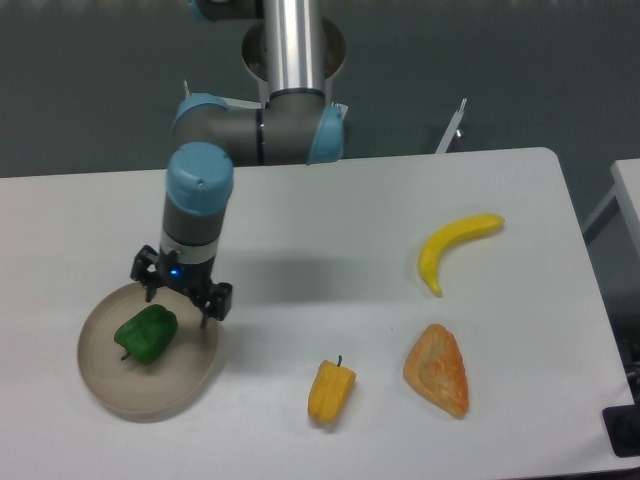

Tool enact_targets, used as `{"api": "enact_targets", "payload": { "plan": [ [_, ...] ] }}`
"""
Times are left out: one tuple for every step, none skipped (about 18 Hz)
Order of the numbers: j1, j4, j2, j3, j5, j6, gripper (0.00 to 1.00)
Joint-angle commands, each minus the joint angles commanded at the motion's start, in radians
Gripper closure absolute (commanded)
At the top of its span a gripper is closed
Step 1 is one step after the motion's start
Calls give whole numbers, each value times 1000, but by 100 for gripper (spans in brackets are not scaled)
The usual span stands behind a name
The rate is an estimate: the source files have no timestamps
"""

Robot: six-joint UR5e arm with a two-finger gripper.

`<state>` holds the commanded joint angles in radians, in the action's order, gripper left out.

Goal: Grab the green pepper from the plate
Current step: 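Lower the open gripper around the green pepper on the plate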

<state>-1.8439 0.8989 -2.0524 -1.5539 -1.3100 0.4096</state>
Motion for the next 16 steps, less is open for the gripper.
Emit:
{"api": "enact_targets", "payload": {
  "plan": [
    [2,-2,-11,2,0,2,0],
    [11,-3,-20,5,-2,3,0],
    [18,-12,-28,3,-3,5,0],
    [23,-20,-37,5,-3,5,0],
    [25,-21,-40,6,-3,6,0],
    [26,-21,-41,8,-3,9,0],
    [26,-23,-46,8,-3,9,0],
    [26,-23,-49,11,-3,11,0],
    [28,-23,-52,11,-5,11,0],
    [31,-23,-58,14,-5,11,0],
    [32,-23,-61,17,-5,11,0],
    [32,-23,-63,20,-5,11,0],
    [32,-23,-64,23,-8,11,0],
    [32,-23,-63,26,-15,11,4],
    [32,-23,-63,29,-15,11,12],
    [32,-23,-63,31,-15,11,24]
  ]
}}
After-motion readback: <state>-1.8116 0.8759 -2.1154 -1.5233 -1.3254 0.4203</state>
